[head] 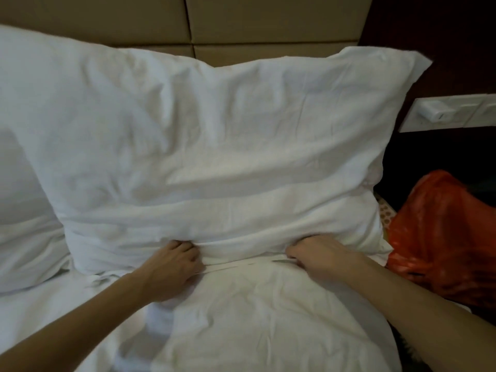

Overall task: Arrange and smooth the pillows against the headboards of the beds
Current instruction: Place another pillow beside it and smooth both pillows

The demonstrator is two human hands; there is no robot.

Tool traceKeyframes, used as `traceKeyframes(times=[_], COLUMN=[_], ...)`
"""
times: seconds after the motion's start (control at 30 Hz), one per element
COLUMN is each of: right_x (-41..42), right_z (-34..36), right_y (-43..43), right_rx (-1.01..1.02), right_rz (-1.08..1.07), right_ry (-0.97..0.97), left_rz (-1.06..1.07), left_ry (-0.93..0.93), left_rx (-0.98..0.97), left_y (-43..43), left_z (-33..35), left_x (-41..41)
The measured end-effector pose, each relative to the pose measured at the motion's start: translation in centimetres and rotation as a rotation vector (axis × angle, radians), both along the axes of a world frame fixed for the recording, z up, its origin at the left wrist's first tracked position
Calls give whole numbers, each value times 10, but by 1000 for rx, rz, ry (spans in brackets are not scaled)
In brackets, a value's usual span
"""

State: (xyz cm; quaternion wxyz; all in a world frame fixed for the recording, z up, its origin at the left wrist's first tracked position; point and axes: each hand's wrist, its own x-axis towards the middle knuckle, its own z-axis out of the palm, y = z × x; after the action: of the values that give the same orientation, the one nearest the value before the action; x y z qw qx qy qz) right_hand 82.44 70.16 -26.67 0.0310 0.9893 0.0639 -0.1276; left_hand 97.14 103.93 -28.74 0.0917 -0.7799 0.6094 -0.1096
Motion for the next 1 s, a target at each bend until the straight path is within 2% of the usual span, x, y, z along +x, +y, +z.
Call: traceKeyframes(times=[0.03,0.1,0.17,0.27,0.37,0.43,0.5,0.6,0.7,0.83,0.9,1.0], right_x=[-1,-1,2,0,-31,-54,-62,-34,17,83,110,137], right_z=[7,20,24,11,7,15,26,57,103,178,200,199], right_y=[2,6,10,-15,-72,-96,-96,-59,-8,61,82,58], right_rx=[23,44,-32,-224,-314,-377,-401,-303,-213,-161,-175,-241], right_rz=[-17,83,214,284,61,-96,-144,-48,101,237,196,82], right_ry=[-28,-309,-494,-316,-204,-168,-156,-356,-610,-826,-827,-669], left_rz=[3,-65,-178,-148,18,60,69,15,4,143,256,375], left_ry=[24,55,-35,-180,-216,-241,-281,-344,-385,-444,-438,-419], left_rx=[4,-67,-141,-45,-14,-54,-68,-148,-301,-446,-399,-293], left_y=[-7,-25,-45,-47,-9,16,24,3,-29,-57,-57,-22], left_z=[8,28,37,41,55,61,61,74,119,195,213,214], left_x=[-3,-16,-24,12,59,70,66,55,44,46,61,102])
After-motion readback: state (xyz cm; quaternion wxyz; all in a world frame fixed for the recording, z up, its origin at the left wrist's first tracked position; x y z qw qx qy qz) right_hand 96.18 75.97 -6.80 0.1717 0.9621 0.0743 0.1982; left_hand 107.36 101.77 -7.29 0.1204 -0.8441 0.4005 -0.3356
